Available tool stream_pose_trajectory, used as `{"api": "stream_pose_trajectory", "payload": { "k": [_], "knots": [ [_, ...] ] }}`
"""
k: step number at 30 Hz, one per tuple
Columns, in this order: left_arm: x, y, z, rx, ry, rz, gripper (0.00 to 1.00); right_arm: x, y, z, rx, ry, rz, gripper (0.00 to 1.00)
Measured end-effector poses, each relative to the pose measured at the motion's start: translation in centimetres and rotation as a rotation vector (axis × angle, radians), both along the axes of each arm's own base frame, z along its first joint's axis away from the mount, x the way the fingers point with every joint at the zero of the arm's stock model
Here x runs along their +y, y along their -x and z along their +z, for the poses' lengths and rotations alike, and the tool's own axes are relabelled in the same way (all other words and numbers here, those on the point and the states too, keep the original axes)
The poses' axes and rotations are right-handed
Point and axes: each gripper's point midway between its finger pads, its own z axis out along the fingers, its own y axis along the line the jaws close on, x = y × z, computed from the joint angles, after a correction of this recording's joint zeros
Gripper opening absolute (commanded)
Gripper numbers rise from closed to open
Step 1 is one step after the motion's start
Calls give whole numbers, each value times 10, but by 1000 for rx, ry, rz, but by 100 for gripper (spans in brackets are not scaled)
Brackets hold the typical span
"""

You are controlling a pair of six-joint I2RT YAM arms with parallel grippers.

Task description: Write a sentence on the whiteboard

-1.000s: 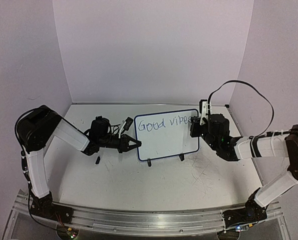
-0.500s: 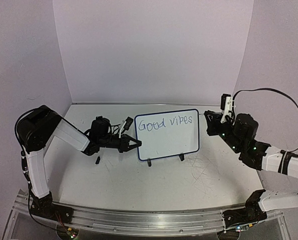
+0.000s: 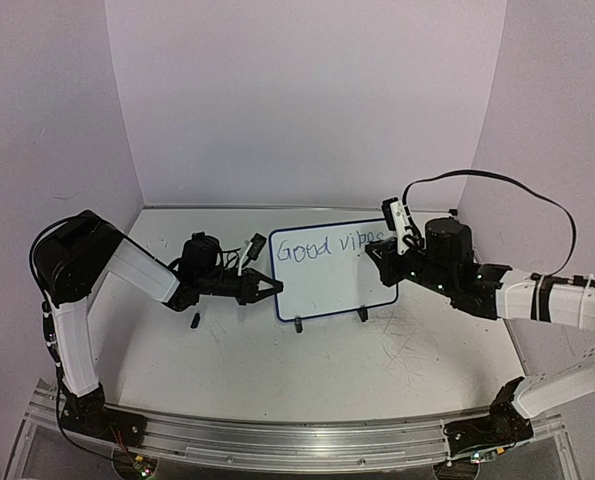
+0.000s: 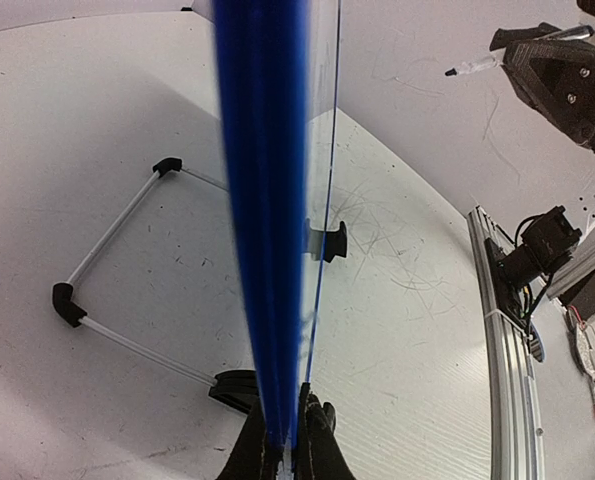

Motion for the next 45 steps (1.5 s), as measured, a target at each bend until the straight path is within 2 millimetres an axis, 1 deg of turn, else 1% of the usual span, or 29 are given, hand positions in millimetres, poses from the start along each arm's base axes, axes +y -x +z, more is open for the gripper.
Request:
{"api": "stream_pose_trajectory", "payload": {
  "k": [3, 6, 11, 14, 17, 21, 26, 29, 32, 36, 38, 45],
  "knots": [
    [0, 0, 0, -1, 0, 0, 0, 11, -4, 0, -10, 13, 26, 0],
    [0, 0, 0, -1, 0, 0, 0, 23, -4, -11, -12, 55, 54, 0],
    [0, 0, 0, -2, -1, 0, 0, 47, 3, -25, -26, 119, 109, 0],
    [0, 0, 0, -5, -1, -1, 0, 58, 7, -28, -37, 131, 136, 0],
    [0, 0, 0, -6, -2, -1, 0, 69, 4, -29, -45, 134, 154, 0],
    [0, 0, 0, -7, -2, -1, 0, 94, 0, -30, -58, 139, 189, 0],
    [0, 0, 0, -8, -3, -2, 0, 121, 8, -42, -47, 143, 244, 0],
    [0, 0, 0, -8, -3, -2, 0, 127, 11, -51, -32, 148, 257, 0],
    [0, 0, 0, -8, -3, -1, 0, 129, 10, -58, -17, 155, 255, 0],
    [0, 0, 0, -8, -3, -2, 0, 131, 8, -63, -12, 163, 243, 0],
    [0, 0, 0, -8, -3, -2, 0, 134, 8, -62, -17, 165, 244, 0],
    [0, 0, 0, -8, -3, -2, 0, 155, 8, -50, -61, 146, 246, 0]
  ]
}}
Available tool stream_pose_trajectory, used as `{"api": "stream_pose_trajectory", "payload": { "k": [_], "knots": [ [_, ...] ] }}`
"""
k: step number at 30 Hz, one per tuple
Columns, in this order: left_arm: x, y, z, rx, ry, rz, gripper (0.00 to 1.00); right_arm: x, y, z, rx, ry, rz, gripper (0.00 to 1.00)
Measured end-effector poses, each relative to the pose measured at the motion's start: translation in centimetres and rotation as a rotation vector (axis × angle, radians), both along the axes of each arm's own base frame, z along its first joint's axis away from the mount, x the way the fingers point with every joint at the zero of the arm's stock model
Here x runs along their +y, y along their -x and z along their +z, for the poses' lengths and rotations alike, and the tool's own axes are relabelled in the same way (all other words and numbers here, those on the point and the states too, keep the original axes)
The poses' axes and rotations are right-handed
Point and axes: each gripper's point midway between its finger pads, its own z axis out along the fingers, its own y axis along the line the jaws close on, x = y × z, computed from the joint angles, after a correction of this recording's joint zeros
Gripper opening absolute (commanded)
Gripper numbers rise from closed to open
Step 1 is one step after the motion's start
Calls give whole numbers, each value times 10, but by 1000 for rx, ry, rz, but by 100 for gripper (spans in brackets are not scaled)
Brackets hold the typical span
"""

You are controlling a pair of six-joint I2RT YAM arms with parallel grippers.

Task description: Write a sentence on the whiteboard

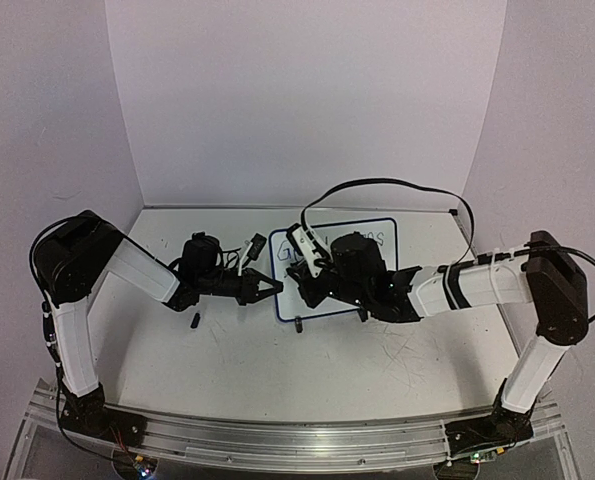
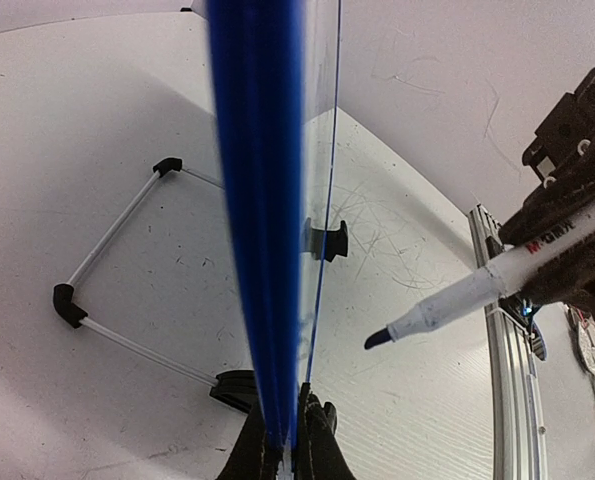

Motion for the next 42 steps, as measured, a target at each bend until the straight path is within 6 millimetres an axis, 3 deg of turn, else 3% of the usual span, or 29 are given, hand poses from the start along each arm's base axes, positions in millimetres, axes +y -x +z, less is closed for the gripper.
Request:
{"api": "stream_pose_trajectory", "payload": {
  "k": [23, 42],
  "knots": [
    [0, 0, 0, -2, -2, 3, 0, -11, -16, -5, -26, 11, -131, 0],
    [0, 0, -2, -6, -8, 2, 0, -3, -13, -7, -19, 2, -104, 0]
  ]
}}
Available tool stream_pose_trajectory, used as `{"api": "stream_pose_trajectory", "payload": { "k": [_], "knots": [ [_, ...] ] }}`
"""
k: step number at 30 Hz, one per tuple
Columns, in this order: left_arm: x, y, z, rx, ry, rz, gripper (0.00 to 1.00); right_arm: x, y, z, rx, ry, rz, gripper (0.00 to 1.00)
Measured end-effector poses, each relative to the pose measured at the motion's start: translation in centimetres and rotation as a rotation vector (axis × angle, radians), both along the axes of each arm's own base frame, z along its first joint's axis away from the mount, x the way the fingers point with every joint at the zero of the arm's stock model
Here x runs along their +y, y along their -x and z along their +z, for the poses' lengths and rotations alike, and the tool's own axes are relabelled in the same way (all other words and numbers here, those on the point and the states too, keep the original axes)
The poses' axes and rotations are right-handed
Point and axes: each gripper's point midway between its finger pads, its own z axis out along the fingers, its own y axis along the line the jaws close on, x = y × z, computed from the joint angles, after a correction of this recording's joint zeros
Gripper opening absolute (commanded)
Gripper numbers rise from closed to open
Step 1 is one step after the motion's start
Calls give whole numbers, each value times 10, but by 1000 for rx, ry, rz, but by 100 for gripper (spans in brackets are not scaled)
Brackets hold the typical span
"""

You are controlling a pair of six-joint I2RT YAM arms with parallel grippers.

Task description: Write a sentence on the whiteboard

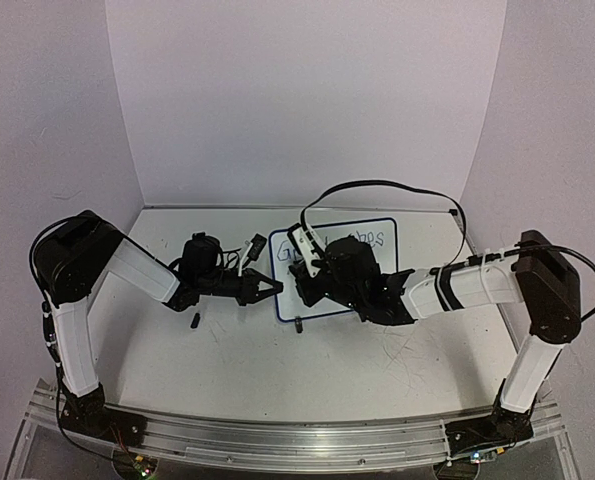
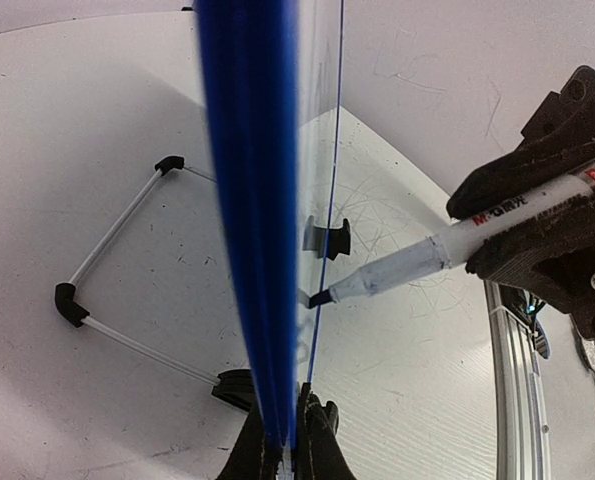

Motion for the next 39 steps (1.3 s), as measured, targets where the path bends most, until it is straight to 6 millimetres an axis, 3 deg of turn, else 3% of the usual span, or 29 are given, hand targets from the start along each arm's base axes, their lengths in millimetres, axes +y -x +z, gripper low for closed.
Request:
{"api": "stream_pose_trajectory", "payload": {
  "k": [39],
  "knots": [
    [0, 0, 0, -2, -2, 0, 0, -5, 8, -21, 32, 30, -32, 0]
  ]
}}
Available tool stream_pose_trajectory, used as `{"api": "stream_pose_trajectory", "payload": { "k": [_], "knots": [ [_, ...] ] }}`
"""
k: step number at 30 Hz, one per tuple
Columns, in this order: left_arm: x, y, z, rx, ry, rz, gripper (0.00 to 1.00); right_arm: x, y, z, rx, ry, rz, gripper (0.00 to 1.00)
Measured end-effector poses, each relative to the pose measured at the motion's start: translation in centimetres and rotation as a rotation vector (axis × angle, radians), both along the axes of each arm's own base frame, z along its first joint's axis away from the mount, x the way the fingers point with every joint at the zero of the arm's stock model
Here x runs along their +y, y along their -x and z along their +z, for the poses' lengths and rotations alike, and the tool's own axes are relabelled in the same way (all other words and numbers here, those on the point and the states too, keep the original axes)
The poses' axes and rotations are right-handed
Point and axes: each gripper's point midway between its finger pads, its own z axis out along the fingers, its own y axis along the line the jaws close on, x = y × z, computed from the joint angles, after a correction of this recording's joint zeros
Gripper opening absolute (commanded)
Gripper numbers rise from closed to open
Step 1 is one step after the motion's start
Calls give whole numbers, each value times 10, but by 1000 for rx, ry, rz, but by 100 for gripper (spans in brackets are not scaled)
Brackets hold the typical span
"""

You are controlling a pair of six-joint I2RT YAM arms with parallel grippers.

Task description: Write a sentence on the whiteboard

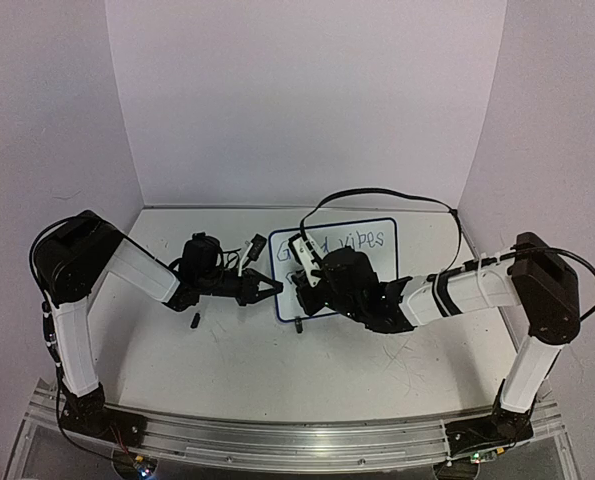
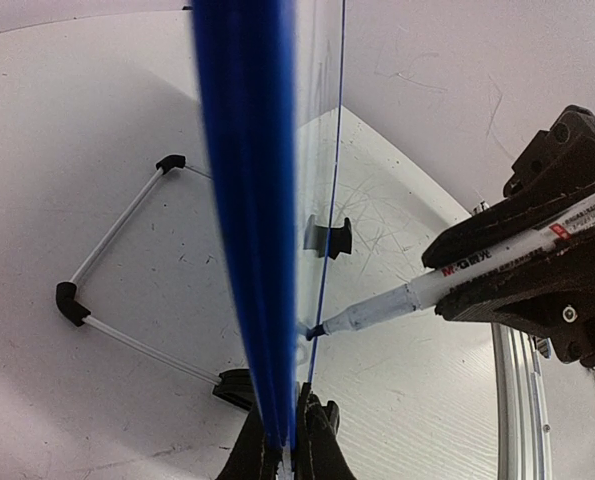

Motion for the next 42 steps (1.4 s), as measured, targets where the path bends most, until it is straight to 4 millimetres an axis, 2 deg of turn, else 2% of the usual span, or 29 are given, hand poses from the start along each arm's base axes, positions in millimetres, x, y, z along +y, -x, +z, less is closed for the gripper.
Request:
{"api": "stream_pose_trajectory", "payload": {
  "k": [21, 31, 37, 42],
  "knots": [
    [0, 0, 0, -1, 0, -1, 0, -1, 6, -10, 41, -6, -7, 0],
    [0, 0, 0, -1, 0, 0, 0, 11, 10, -16, 57, -7, 23, 0],
    [-1, -1, 1, 1, -1, -1, 0, 10, 10, -12, 54, -14, 23, 0],
    [-1, 0, 1, 0, -1, -2, 0, -2, 17, 6, 36, -40, 21, 0]
  ]
}}
